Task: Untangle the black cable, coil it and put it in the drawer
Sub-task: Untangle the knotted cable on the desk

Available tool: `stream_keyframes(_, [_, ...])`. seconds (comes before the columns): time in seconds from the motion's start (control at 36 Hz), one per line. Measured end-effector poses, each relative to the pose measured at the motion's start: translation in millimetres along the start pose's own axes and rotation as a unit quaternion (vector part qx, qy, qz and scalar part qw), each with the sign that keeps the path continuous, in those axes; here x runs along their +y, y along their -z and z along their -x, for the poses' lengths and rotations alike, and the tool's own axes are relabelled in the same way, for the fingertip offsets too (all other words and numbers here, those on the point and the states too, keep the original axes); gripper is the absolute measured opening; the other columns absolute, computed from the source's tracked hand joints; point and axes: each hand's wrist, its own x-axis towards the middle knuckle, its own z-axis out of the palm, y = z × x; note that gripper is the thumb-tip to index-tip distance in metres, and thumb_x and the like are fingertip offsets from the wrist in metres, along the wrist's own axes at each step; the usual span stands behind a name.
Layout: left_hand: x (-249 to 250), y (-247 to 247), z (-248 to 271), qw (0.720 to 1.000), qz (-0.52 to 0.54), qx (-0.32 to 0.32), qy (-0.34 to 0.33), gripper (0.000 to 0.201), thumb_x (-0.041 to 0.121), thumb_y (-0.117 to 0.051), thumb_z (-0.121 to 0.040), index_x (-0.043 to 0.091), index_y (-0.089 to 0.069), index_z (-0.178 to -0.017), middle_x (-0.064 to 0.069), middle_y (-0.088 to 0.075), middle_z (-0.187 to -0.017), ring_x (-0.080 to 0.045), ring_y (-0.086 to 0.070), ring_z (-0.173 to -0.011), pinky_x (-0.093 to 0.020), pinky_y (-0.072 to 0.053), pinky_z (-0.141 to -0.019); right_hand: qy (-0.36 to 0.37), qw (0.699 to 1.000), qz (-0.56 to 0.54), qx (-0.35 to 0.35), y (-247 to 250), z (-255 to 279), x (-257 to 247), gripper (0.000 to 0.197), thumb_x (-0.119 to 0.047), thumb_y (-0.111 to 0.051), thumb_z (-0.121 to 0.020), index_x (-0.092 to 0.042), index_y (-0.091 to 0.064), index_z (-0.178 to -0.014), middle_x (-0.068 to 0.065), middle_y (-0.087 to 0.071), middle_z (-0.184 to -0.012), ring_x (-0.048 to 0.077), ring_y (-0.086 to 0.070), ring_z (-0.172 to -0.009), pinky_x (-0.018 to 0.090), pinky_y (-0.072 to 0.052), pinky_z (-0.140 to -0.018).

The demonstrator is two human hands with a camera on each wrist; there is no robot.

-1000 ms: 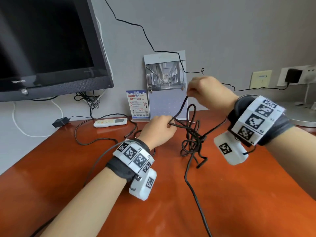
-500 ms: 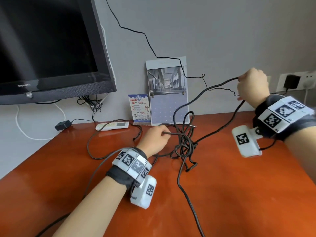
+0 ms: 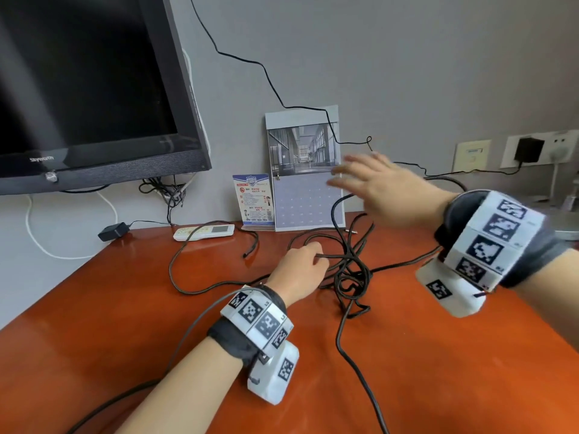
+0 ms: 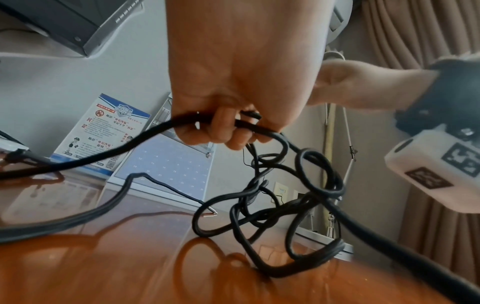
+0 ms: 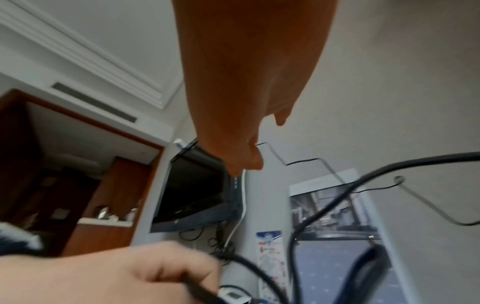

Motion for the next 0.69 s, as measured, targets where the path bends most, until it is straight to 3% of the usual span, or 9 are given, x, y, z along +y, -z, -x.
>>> stream_keyframes(0.11, [8.6, -2.9, 1.5, 1.000, -0.001, 0.020, -0.017, 0.022, 0.019, -0.044, -0.093, 0.020, -0.045, -0.071, 0.004, -0.044, -0.053, -0.016, -0.044, -0.053, -0.026, -0.027, -0.047, 0.066, 0.980, 0.055, -0.180, -1.7, -16.9, -24.1, 0.062, -0.006, -0.040, -0.093, -0.030, -0.025, -0.148, -0.007, -0.021, -0.155, 0.012, 0.001, -0.146, 0.044, -0.001, -0.117])
stream_keyframes(0.17, [11.3, -2.4, 2.9, 0.999, -0.005, 0.030, -0.021, 0.017, 0.018, -0.045, -0.092, 0.016, -0.049, -0.076, 0.005, -0.043, -0.052, -0.013, -0.043, -0.052, -0.024, -0.026, -0.046, 0.069, 0.966, 0.059, -0.244, -5.9, -21.8, -25.3, 0.055, -0.009, -0.039, -0.095, -0.033, -0.032, -0.144, -0.006, -0.028, -0.153, 0.011, -0.006, -0.146, 0.045, -0.002, -0.117])
stream_keyframes(0.22, [11.7, -1.6, 4.5, 0.999, 0.002, 0.035, -0.023, 0.015, 0.016, -0.045, -0.092, 0.013, -0.051, -0.079, 0.005, -0.042, -0.050, -0.012, -0.040, -0.049, -0.026, -0.024, -0.045, 0.056, 0.957, 0.059, -0.277, -10.9, -22.0, -23.0, 0.045, -0.014, -0.039, -0.097, -0.033, -0.042, -0.138, -0.005, -0.042, -0.145, 0.013, -0.025, -0.141, 0.045, -0.005, -0.117])
stream_keyframes(0.31, [9.7, -1.6, 6.9, 0.999, 0.014, 0.040, -0.024, 0.017, 0.016, -0.045, -0.093, 0.015, -0.048, -0.076, 0.005, -0.041, -0.051, -0.016, -0.039, -0.051, -0.032, -0.025, -0.052, 0.052, 0.964, 0.055, -0.256, -15.3, -16.9, -19.9, 0.034, -0.020, -0.041, -0.097, -0.029, -0.050, -0.128, -0.004, -0.053, -0.131, 0.017, -0.046, -0.125, 0.040, -0.020, -0.113])
stream_keyframes(0.39, [8.4, -1.2, 7.9, 0.999, 0.011, 0.046, -0.020, 0.017, 0.016, -0.044, -0.094, 0.015, -0.047, -0.077, 0.004, -0.043, -0.054, -0.023, -0.041, -0.057, -0.033, -0.026, -0.054, 0.046, 0.971, 0.011, -0.234, -21.4, -11.7, -20.0, 0.047, -0.018, -0.043, -0.096, -0.028, -0.033, -0.141, 0.000, -0.045, -0.133, 0.022, -0.047, -0.121, 0.034, -0.039, -0.092])
stream_keyframes(0.44, [8.4, -1.0, 7.9, 0.999, 0.013, 0.050, -0.019, 0.015, 0.017, -0.043, -0.095, 0.010, -0.050, -0.082, 0.002, -0.046, -0.058, -0.025, -0.044, -0.061, -0.034, -0.028, -0.055, 0.022, 0.964, -0.027, -0.265, -24.9, -10.5, -22.4, 0.058, -0.019, -0.050, -0.094, -0.031, -0.025, -0.145, -0.001, -0.038, -0.136, 0.023, -0.047, -0.120, 0.033, -0.041, -0.080])
stream_keyframes(0.5, [9.6, -1.0, 8.4, 0.998, 0.016, 0.050, -0.022, 0.016, 0.017, -0.041, -0.096, 0.007, -0.052, -0.088, 0.000, -0.050, -0.068, -0.026, -0.047, -0.067, -0.034, -0.031, -0.057, 0.012, 0.965, -0.032, -0.259, -27.4, -11.0, -23.9, 0.059, -0.024, -0.054, -0.092, -0.031, -0.028, -0.144, -0.002, -0.040, -0.134, 0.022, -0.049, -0.117, 0.034, -0.043, -0.079])
stream_keyframes(0.61, [12.9, -0.6, 8.9, 0.997, 0.028, 0.061, -0.027, 0.014, 0.017, -0.038, -0.098, 0.009, -0.050, -0.096, -0.003, -0.053, -0.097, -0.023, -0.051, -0.091, -0.037, -0.043, -0.080, 0.048, 0.982, -0.014, -0.182, -29.9, -13.0, -24.7, 0.038, -0.025, -0.055, -0.091, -0.026, -0.046, -0.128, -0.002, -0.046, -0.121, 0.021, -0.052, -0.111, 0.032, -0.042, -0.070])
stream_keyframes(0.69, [11.6, -0.3, 8.5, 0.997, 0.037, 0.068, -0.023, 0.010, 0.014, -0.037, -0.097, 0.014, -0.046, -0.094, -0.003, -0.051, -0.103, -0.024, -0.049, -0.098, -0.037, -0.041, -0.087, 0.060, 0.972, -0.055, -0.220, -34.5, -12.4, -27.5, 0.029, -0.020, -0.058, -0.087, -0.028, -0.058, -0.114, -0.005, -0.049, -0.115, 0.018, -0.051, -0.109, 0.029, -0.040, -0.069])
